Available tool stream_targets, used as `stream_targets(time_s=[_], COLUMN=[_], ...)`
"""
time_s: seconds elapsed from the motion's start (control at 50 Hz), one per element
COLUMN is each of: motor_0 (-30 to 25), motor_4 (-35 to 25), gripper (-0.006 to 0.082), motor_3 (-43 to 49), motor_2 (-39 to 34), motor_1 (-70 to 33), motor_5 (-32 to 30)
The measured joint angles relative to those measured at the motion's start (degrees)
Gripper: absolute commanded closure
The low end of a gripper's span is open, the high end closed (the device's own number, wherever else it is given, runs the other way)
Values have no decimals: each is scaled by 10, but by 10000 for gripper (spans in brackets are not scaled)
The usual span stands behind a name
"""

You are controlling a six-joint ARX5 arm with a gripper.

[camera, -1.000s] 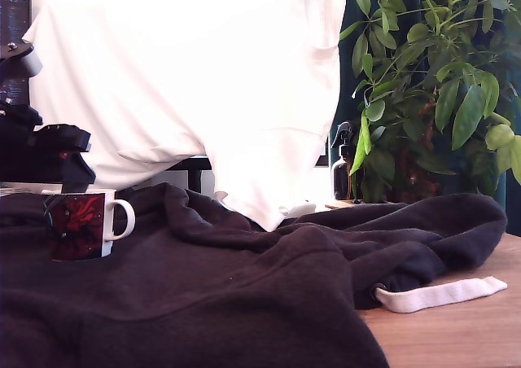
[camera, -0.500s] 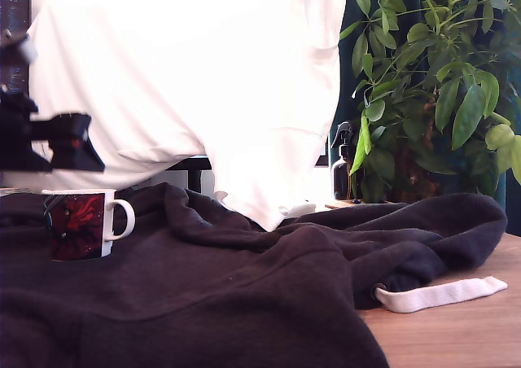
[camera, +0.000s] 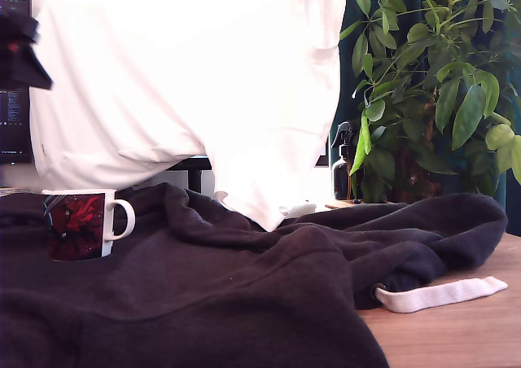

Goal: Pick the grey coffee capsule and place it inside the red coffee cup

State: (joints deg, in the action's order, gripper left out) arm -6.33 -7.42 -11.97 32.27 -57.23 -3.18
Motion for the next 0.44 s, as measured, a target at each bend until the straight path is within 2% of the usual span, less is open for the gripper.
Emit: stream_targets(time_s=[0.2, 0.44], motor_0=[5, 5], motor_4=[0, 0], gripper=[787, 786], motor_3=[47, 76], motor_2=[0, 0], motor_1=[82, 119], motor_5=[0, 14])
